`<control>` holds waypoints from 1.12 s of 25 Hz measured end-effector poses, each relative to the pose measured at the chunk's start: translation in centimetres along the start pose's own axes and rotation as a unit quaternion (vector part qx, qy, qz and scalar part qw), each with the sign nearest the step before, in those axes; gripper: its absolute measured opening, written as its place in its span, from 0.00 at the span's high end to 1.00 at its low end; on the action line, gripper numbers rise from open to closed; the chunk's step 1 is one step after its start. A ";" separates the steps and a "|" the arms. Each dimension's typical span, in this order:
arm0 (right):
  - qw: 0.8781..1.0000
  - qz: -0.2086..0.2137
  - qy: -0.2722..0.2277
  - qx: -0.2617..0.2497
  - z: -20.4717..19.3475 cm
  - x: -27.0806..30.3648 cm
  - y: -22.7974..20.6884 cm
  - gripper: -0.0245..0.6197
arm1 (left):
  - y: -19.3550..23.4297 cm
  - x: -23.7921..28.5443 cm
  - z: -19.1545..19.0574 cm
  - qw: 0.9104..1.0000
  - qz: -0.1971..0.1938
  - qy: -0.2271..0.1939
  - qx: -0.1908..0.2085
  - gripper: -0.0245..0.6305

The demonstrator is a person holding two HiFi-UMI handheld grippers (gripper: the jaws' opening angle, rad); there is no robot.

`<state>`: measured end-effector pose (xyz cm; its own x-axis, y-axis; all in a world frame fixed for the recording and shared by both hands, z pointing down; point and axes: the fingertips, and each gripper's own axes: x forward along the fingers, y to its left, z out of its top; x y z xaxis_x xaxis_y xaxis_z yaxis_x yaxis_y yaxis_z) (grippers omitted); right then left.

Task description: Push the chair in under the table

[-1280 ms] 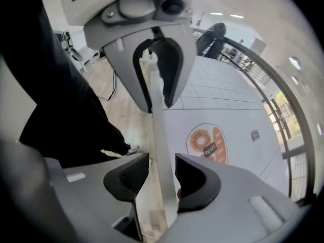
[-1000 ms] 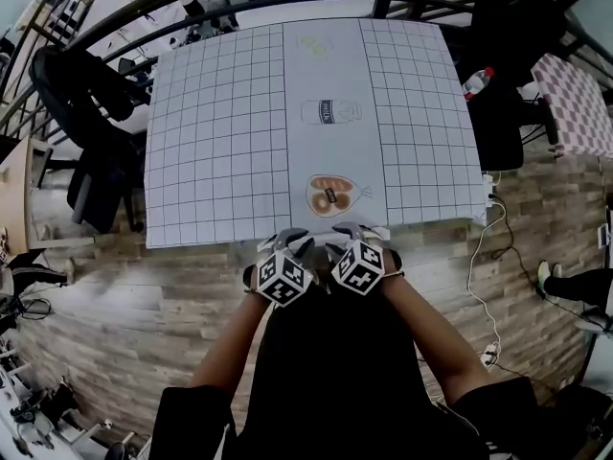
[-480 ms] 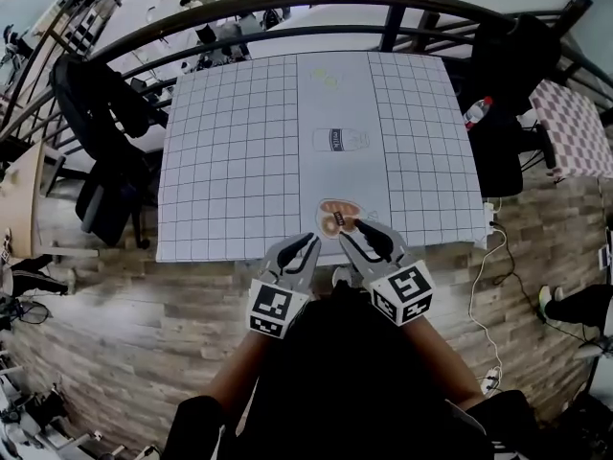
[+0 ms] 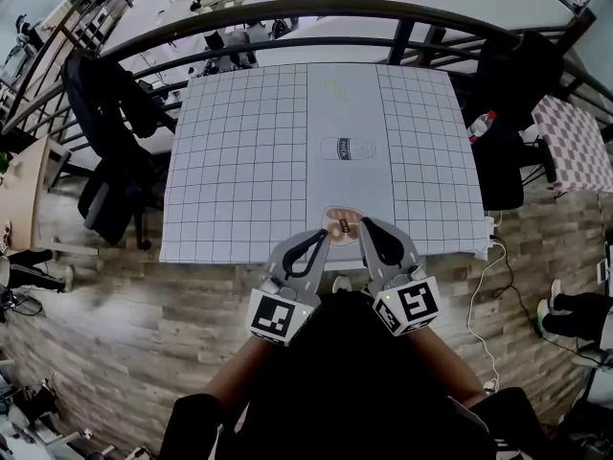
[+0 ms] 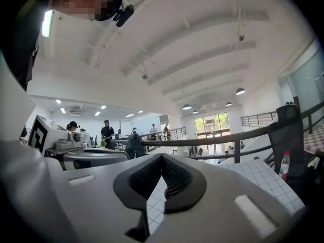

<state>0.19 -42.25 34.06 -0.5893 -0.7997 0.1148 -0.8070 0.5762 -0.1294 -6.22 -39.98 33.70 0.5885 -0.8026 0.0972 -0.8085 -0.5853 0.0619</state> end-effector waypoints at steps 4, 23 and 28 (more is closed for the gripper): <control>1.000 -0.001 -0.008 -0.022 0.6 0.1 1.0 0.96 | 0.6 -0.7 0.9 0.999 0.028 -0.021 -0.003 0.95; 0.998 -0.030 -0.036 -0.050 0.9 -0.6 1.2 0.97 | 0.5 -1.3 0.4 0.998 0.056 -0.024 0.004 0.95; 0.997 -0.042 -0.039 -0.046 1.1 -0.5 0.5 0.97 | 0.6 -1.0 0.4 0.998 0.055 -0.022 0.004 0.95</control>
<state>0.14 -41.75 32.89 -0.5175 -0.8545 0.0440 -0.8557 0.5166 -0.0307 -7.34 -39.55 33.27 0.4963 -0.8661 0.0597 -0.8681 -0.4943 0.0459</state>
